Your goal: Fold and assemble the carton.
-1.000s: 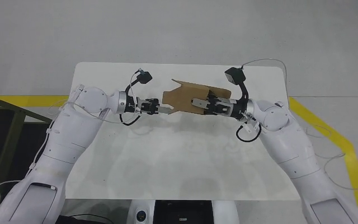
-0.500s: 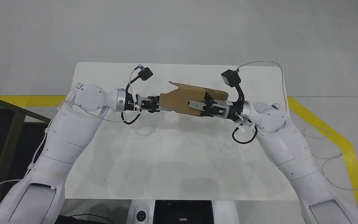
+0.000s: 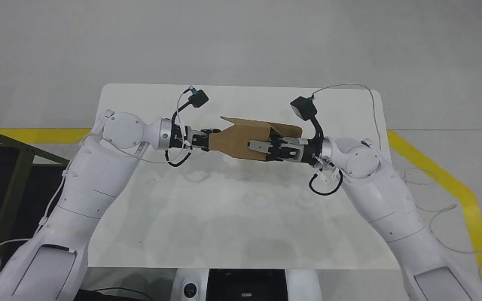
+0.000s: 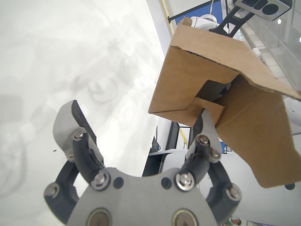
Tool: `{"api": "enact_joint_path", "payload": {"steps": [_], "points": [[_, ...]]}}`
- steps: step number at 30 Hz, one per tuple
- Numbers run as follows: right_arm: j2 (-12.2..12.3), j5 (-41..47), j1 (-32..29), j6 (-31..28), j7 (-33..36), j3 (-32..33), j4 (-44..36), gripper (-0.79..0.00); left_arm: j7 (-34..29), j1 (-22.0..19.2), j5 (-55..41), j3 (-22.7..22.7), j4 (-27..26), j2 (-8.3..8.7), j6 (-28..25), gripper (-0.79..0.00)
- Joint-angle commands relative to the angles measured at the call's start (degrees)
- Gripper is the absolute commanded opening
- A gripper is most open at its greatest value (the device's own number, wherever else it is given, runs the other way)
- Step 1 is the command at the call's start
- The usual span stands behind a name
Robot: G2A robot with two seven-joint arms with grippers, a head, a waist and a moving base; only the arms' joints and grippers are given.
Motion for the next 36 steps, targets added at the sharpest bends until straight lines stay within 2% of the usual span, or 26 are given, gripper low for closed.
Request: {"api": "enact_joint_path", "payload": {"steps": [1, 11, 20, 29, 36], "points": [[0.0, 0.1, 0.1, -0.1, 0.1, 0.1, 0.3, -0.785, -0.1, -0.1, 0.0, 0.1, 0.0, -0.01, 0.0, 0.0], [0.1, 0.2, 0.0, -0.3, 0.9, 0.6, 1.1, -0.785, -0.1, -0.5, 0.0, 0.9, 0.0, -0.15, 0.3, 0.0], [1.0, 0.8, -2.5, 1.1, 3.6, 2.7, 0.4, -0.785, 0.3, -0.3, -0.3, 0.7, 1.0, -0.08, 0.3, 0.0], [2.0, 1.3, -5.7, 2.9, 7.2, 4.3, -1.4, -0.785, 2.2, 0.5, -0.4, -2.6, 1.9, 0.76, -0.1, 0.0], [2.2, 1.4, -6.5, 3.7, 8.1, 4.0, -2.4, -0.785, 3.0, 1.4, -0.6, -4.3, 0.4, 1.27, 0.4, 0.0]]}}
